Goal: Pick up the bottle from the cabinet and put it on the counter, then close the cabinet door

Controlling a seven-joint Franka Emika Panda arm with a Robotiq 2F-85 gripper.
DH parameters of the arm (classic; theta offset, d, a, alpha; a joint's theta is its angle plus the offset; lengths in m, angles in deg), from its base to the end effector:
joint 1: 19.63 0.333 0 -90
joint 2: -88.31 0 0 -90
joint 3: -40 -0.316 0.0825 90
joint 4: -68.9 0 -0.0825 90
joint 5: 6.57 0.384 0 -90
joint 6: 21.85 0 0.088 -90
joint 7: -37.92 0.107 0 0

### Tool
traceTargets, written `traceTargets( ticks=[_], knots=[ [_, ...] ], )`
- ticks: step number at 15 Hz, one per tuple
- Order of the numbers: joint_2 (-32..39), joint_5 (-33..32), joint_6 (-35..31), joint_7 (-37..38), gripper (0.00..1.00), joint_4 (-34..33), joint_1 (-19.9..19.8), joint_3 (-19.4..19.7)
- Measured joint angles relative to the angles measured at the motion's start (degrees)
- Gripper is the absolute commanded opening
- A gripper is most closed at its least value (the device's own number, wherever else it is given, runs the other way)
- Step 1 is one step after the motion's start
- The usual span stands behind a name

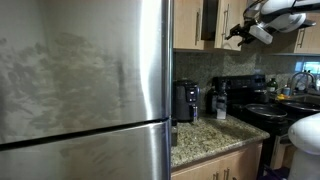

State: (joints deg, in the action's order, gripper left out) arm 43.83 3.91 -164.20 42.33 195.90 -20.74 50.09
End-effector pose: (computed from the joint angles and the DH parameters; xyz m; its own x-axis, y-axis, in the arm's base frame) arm 0.3360 -0.1040 0.7642 0.4593 -0.3904 0.7979 -0.1522 -0.9196 -0.3623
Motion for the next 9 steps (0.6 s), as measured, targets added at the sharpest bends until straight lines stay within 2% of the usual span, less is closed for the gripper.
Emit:
traceTargets(
  ticks=[6, 9],
  knots=[
    [0.06, 0.04, 1.86, -0.84, 1.00, -1.19, 0.04, -0.15],
    [4.20, 0.50, 4.85, -0.17, 1.00, -6.33, 1.06, -0.99]
  ],
)
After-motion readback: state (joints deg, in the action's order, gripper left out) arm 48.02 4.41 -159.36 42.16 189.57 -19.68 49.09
